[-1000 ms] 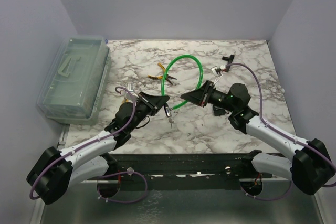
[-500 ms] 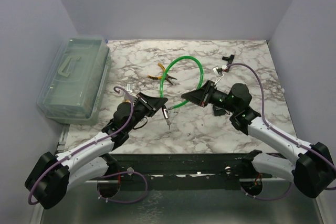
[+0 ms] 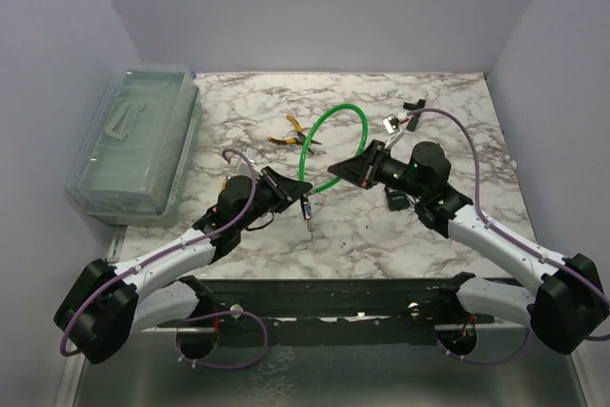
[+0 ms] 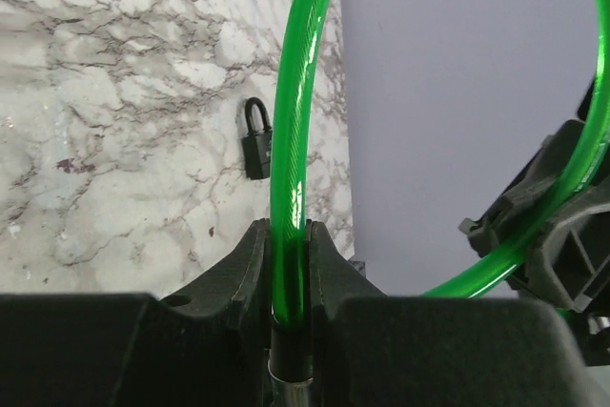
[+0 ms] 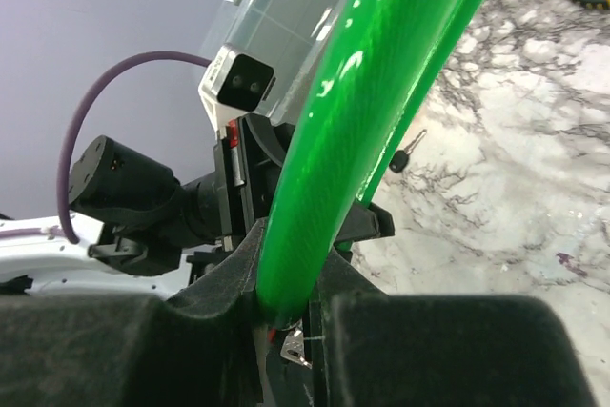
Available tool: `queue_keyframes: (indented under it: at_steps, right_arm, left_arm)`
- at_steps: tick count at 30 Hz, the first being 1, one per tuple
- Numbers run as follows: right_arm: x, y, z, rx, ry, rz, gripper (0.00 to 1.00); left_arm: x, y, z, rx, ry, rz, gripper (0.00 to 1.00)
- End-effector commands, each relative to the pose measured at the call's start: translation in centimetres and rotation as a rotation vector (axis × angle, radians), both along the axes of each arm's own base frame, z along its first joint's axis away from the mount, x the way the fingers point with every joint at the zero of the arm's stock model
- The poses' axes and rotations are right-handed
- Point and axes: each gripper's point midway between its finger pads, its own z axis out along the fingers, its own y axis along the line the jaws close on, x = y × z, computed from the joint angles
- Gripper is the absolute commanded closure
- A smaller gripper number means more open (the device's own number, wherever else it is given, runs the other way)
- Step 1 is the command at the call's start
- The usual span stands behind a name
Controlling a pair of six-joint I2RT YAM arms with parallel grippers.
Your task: Unlock with the key
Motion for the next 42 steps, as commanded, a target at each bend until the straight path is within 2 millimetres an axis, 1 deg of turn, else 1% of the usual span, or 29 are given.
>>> queue_keyframes:
  at_steps: [1,4,6,10,15,21,24,28,33,35,37,38,42]
  right_arm:
    - [1.8,-1.7,0.5,-0.136,-0.052,-0.122,1.0]
    - [2.7,-2.6,-0.7,-0.237,-0.03,-0.172,1.0]
    - [3.2,-3.2,-1.7,-0.297,-0.012,-0.199,1.0]
    - [3.7,-4.3,-5.2,-0.434,0.083,-0.216,1.0]
    - [4.3,-5.4,-8.9,-0.536,0.193,-0.223,1.0]
    - [4.8,-6.1,-11.9,-0.623,0.279,-0.212,1.0]
    - [5.1,-6.3,-13.2,-0.666,0.314,-0.215,1.0]
    - [5.5,-6.1,-14.9,-0.697,0.355,-0.203,1.0]
    - [6.2,-5.8,-16.6,-0.721,0.4,-0.188,1.0]
    - [6.7,-5.9,-17.1,-0.732,0.409,-0.195,1.0]
    - [7.7,-5.8,-17.3,-0.737,0.403,-0.206,1.0]
    - [8.2,-5.8,-17.6,-0.745,0.406,-0.208,1.0]
    - [11.2,-6.0,-17.9,-0.76,0.405,-0.247,1.0]
  left_arm:
    - [-0.4,0.0,1.4,0.078,-0.044,-0.034,1.0]
    - [0.1,1.5,0.4,0.189,-0.017,0.024,1.0]
    - [0.8,3.1,0.0,0.266,-0.004,0.093,1.0]
    - [1.2,5.6,-0.6,0.374,0.027,0.173,1.0]
    - [1.7,8.6,-1.9,0.453,0.092,0.285,1.0]
    - [2.6,11.3,-4.4,0.513,0.189,0.371,1.0]
    - [3.1,11.9,-5.3,0.527,0.225,0.388,1.0]
    - [3.7,12.3,-6.5,0.563,0.254,0.405,1.0]
    - [4.5,12.5,-7.7,0.593,0.289,0.411,1.0]
    - [5.0,12.5,-7.8,0.602,0.289,0.416,1.0]
    - [5.7,12.7,-7.9,0.613,0.288,0.427,1.0]
    - [6.2,12.7,-7.9,0.62,0.287,0.432,1.0]
    - [8.5,12.9,-8.2,0.648,0.292,0.451,1.0]
